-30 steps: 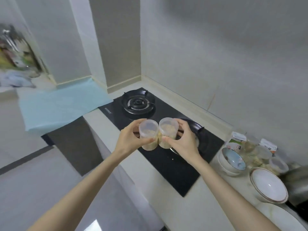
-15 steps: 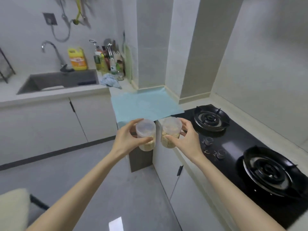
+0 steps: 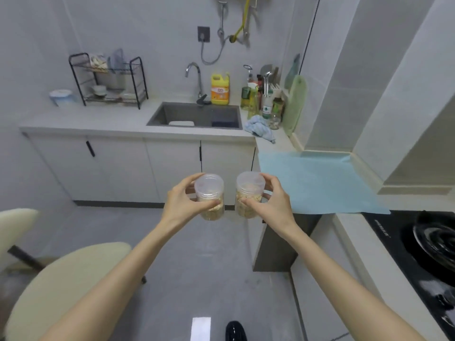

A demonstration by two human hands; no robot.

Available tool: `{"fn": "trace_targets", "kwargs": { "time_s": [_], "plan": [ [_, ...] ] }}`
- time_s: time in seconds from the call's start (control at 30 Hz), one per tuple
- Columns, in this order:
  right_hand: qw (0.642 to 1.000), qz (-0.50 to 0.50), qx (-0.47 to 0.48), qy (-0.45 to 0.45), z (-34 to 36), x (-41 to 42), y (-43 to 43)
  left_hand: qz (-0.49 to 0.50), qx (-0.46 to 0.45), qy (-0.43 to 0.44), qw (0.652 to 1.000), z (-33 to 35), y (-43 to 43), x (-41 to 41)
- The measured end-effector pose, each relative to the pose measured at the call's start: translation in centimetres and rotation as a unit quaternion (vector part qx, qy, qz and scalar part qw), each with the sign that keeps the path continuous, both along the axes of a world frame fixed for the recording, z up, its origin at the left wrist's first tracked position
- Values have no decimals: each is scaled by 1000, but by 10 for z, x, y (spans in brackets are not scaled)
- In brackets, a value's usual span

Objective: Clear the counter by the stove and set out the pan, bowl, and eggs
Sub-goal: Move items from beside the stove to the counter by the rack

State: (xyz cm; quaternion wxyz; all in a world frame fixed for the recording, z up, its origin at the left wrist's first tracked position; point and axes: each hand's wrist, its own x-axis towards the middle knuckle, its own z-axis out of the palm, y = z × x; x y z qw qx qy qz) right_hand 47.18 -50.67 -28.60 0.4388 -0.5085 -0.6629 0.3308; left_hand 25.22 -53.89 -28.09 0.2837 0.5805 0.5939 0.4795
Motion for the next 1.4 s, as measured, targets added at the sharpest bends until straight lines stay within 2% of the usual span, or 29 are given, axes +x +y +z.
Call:
{"fn": "trace_targets", "kwargs": {
  "time_s": [0.27,0.6,0.8,1.13,1.4],
  "plan": [
    [996,86,-8,25,1,-97,115,83,8,16,996,4,84,-85],
    [981,194,-20,21,13,-223,285,185,14,21,982,27,216,-195],
    [971,237,-23,12,13,-306,354,219,12,20,975,28,274,-265],
    [958,286,-16,-19,5,-476,481,267,4,-35,963,4,390,-434],
    [954,297,-39,-18,-11,-606,573,290,-19,-17,957,-2,486,-573]
  ]
}}
